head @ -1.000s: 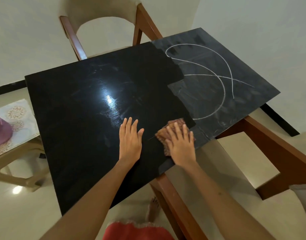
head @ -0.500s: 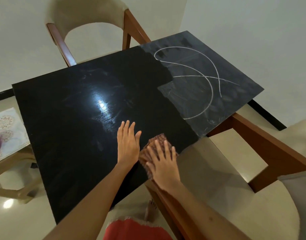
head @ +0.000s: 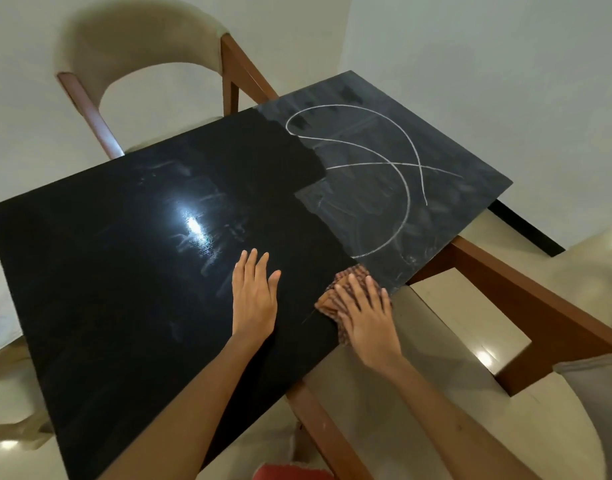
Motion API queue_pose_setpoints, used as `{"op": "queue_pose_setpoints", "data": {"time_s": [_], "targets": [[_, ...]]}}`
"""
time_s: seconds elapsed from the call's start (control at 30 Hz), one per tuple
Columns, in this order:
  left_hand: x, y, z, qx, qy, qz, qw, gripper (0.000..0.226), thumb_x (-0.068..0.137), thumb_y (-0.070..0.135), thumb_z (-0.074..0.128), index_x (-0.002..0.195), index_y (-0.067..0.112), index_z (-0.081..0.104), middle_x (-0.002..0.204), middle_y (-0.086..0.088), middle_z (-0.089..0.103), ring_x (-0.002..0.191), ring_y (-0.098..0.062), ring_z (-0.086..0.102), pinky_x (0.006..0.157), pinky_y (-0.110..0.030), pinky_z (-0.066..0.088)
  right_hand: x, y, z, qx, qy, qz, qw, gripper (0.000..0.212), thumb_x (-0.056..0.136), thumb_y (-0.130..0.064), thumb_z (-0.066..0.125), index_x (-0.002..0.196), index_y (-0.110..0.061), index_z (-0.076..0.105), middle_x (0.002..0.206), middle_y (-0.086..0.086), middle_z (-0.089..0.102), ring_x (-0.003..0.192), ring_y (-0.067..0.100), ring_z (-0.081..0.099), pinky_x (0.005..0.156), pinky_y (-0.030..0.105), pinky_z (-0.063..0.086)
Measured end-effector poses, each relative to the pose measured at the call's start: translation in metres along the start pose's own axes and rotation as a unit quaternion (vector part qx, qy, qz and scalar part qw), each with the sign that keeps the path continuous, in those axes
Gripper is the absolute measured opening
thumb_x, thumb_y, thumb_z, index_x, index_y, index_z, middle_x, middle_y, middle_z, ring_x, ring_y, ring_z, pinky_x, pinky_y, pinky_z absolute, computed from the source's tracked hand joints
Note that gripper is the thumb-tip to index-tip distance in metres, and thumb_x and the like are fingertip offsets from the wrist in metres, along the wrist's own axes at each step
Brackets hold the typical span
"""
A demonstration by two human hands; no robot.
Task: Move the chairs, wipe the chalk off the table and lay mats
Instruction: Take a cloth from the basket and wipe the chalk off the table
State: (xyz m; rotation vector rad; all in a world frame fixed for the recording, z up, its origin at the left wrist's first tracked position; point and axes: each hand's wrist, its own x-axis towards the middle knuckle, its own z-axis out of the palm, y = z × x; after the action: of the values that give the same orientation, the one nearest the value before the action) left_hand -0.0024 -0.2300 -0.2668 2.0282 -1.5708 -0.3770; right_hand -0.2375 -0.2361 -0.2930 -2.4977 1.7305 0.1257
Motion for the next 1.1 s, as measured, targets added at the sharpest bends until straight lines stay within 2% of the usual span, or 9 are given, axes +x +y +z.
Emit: {"op": "queue_pose_setpoints", "data": {"time_s": [0.17,0.33,0.5,0.67,0.93,1.03,1.1], "targets": [[0.02,0.011,0.012,-0.006,-0.006,-0.003,1.0,0.06,0.098,0.048,0.018,0.144,0.013,0.036,0.155,-0.005,0.027,0.147,-0.015,0.008,0.121,-0.038,0.009,0.077,0.026,-0.014,0.024,-0.003,0.0,1.0,0.051,0.103,-0.042,0.023,0.153,-0.035,0.015,0.162,-0.004,0.011,0.15,0.026,0.0,0.119,0.046,0.0],[0.042,0.013,0.026,-0.005,-0.002,-0.002,1.0,0.059,0.098,0.046,0.019,0.144,0.013,0.037,0.155,-0.004,0.026,0.147,-0.014,0.007,0.121,-0.037,0.009,0.186,0.002,-0.026,0.031,-0.019,-0.052,0.998,0.052,0.104,-0.043,0.025,0.153,-0.036,0.01,0.163,-0.002,0.003,0.149,0.032,-0.005,0.117,0.054,0.002],[0.061,0.015,0.035,-0.033,0.018,-0.001,0.999,0.056,0.099,0.047,0.02,0.144,0.017,0.036,0.156,0.002,0.025,0.145,-0.004,0.0,0.121,-0.032,0.005,0.267,-0.027,-0.035,0.025,-0.016,-0.088,0.996,0.052,0.103,-0.045,0.024,0.153,-0.036,0.012,0.163,-0.002,0.0,0.148,0.036,-0.008,0.116,0.059,-0.001],[0.072,0.019,0.036,-0.029,0.029,0.013,0.999,0.057,0.099,0.047,0.02,0.144,0.017,0.038,0.155,0.003,0.026,0.145,-0.001,-0.001,0.118,-0.024,0.0,0.285,-0.015,-0.032,0.016,-0.001,-0.11,0.994,0.052,0.103,-0.045,0.024,0.152,-0.037,0.014,0.163,-0.004,0.004,0.149,0.031,-0.005,0.118,0.056,-0.001],[0.066,0.015,0.032,-0.033,0.022,0.007,0.999,0.057,0.099,0.049,0.02,0.143,0.019,0.039,0.155,0.006,0.026,0.145,-0.001,-0.001,0.118,-0.027,0.002,0.308,0.065,-0.042,0.073,-0.014,0.055,0.996,0.052,0.104,-0.043,0.018,0.154,-0.036,0.005,0.163,-0.005,-0.004,0.149,0.029,-0.01,0.118,0.055,-0.004],[0.059,0.017,0.031,-0.03,0.025,0.02,0.999,0.057,0.099,0.049,0.02,0.142,0.018,0.04,0.154,0.005,0.028,0.145,-0.001,-0.001,0.119,-0.028,0.003,0.301,0.066,-0.042,0.068,-0.017,0.056,0.996,0.053,0.104,-0.043,0.017,0.154,-0.035,0.004,0.163,-0.003,-0.004,0.149,0.031,-0.011,0.118,0.055,-0.004],[0.056,0.019,0.031,-0.027,0.031,0.029,0.999,0.056,0.1,0.047,0.021,0.141,0.016,0.042,0.153,0.003,0.03,0.146,-0.005,0.002,0.119,-0.03,0.005,0.288,0.056,-0.043,0.052,-0.019,0.026,0.998,0.053,0.104,-0.044,0.019,0.154,-0.035,0.004,0.163,-0.003,-0.004,0.149,0.032,-0.009,0.118,0.055,-0.003]]}}
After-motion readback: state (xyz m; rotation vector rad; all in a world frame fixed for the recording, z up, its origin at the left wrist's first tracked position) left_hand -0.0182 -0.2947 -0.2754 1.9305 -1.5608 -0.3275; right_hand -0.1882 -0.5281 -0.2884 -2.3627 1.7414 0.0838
